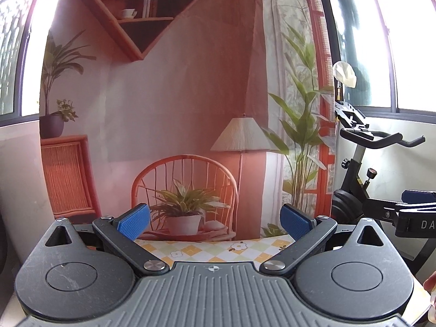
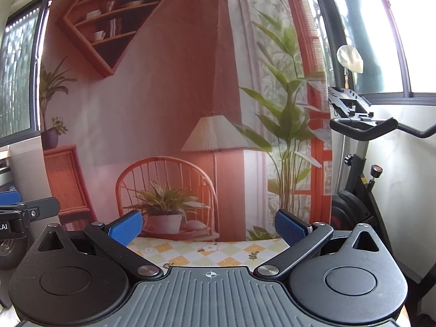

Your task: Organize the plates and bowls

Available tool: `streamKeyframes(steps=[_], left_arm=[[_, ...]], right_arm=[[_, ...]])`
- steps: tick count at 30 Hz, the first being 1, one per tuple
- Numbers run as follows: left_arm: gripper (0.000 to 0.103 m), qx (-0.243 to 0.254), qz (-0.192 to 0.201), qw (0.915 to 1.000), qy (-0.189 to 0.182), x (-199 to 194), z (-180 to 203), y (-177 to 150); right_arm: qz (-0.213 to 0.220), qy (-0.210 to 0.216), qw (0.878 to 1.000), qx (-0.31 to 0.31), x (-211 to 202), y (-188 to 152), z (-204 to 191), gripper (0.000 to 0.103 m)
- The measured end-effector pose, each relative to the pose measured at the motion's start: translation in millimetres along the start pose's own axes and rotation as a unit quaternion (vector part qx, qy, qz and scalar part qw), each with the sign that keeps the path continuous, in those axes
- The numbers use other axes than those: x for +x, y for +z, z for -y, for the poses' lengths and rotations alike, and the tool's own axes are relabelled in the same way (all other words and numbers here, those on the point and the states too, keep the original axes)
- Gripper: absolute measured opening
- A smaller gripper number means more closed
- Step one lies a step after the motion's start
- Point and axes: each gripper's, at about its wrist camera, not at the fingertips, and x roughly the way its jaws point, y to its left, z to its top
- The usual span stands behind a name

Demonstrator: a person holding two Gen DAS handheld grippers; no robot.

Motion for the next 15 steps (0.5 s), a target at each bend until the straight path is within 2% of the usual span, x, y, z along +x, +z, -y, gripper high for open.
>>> streamKeyframes(steps=[15], left_arm=[[0.102,0.001,-0.003,0.9999,-0.010,0.1,-1.5,-0.2]], right_arm=[[-0.001,0.001,1.000,-0.004,-5.1,2.2,-2.7,0.103]])
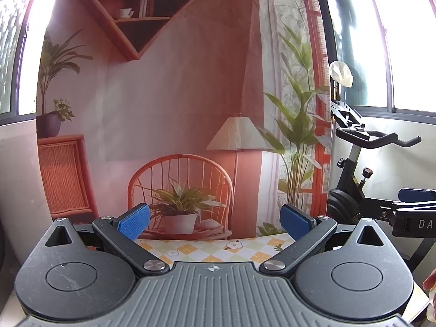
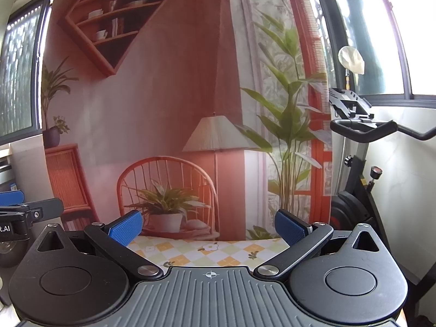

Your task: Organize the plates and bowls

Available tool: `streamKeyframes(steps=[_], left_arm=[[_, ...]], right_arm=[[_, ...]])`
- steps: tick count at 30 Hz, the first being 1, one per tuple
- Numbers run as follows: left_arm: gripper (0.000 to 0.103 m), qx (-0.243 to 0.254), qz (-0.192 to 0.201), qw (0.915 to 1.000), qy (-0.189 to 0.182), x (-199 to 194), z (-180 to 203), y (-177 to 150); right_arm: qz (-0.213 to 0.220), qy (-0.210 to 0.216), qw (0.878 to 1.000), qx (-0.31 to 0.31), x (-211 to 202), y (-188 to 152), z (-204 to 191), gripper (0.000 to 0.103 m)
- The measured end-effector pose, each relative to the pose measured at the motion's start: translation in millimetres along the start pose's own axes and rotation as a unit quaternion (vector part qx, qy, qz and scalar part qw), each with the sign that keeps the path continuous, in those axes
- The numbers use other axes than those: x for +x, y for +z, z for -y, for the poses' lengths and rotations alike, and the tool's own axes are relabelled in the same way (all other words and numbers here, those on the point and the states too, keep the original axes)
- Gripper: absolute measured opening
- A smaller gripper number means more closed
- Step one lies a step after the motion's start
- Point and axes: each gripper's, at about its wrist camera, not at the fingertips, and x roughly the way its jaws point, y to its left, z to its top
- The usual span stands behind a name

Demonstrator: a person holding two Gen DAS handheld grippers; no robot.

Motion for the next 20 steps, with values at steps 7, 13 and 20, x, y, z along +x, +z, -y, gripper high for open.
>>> streamKeyframes(steps=[7,13,20], left_arm=[[0.102,-0.001,-0.001,1.0000,0.000,-1.0,-1.8,0.4],[0.102,-0.004,-0.003,1.0000,-0.009,-0.9,-1.6,0.5],[0.102,-0.004,-0.004,0.9999,-0.009,-0.4,-0.2,-1.1]], right_arm=[[-0.002,0.000,1.000,0.000,0.7,0.3,-0.8,0.103],[-0.002,0.000,1.000,0.000,0.4,0.1,-0.9,0.103],[-0.008,0.001,1.000,0.003,0.5,-0.6,1.0,0.103]])
